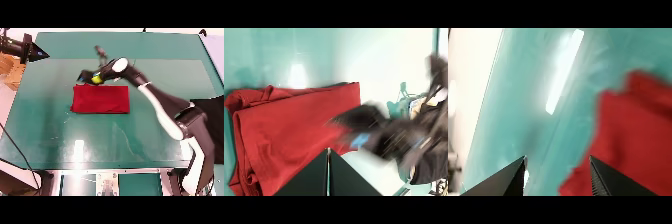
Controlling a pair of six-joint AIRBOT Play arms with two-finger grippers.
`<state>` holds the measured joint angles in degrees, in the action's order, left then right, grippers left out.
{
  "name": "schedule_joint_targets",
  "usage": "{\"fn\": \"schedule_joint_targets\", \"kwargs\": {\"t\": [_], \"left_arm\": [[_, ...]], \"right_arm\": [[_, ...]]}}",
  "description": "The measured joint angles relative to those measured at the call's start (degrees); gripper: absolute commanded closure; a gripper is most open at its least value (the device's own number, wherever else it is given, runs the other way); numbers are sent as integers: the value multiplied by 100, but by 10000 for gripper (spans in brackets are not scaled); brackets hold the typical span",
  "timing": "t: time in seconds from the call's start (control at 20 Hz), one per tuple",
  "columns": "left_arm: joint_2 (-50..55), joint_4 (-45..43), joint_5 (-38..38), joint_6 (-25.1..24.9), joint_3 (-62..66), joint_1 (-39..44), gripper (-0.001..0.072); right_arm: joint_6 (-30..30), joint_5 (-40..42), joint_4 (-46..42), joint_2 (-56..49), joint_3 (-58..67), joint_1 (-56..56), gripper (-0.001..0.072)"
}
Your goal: Fold the shirts.
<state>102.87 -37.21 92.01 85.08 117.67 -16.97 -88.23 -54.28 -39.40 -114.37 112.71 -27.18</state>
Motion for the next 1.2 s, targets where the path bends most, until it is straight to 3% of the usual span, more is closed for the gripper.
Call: {"fn": "schedule_joint_targets", "kwargs": {"t": [0.25,0.3,0.35,0.5,0.7,0.75,0.8,0.9,0.95,1.2], "left_arm": [[0,0,-68,-2,0,-22,688],[0,-2,-72,0,0,-20,688],[0,-2,-74,0,0,-20,687],[0,-2,-87,0,0,-24,688],[0,-2,-87,0,0,-22,688],[0,-2,-90,0,0,-22,688],[0,-2,-87,0,0,-22,687],[0,-2,-85,0,0,-22,688],[0,-2,-74,0,0,-22,687],[0,-2,48,0,0,-22,688]], "right_arm": [[-404,-1644,-776,411,-188,1558,255],[-435,-1897,-938,442,-363,1786,205],[-468,-2015,-1045,466,-590,1980,198],[-315,-2107,-1029,501,-1471,2221,198],[160,-1547,-459,511,-2618,2201,200],[280,-1412,-247,518,-2813,2155,220],[382,-1300,-85,518,-2953,2105,313],[551,-1049,144,505,-3132,1989,610],[621,-944,243,494,-3165,1926,691],[754,-857,658,782,-2671,1873,692]]}}
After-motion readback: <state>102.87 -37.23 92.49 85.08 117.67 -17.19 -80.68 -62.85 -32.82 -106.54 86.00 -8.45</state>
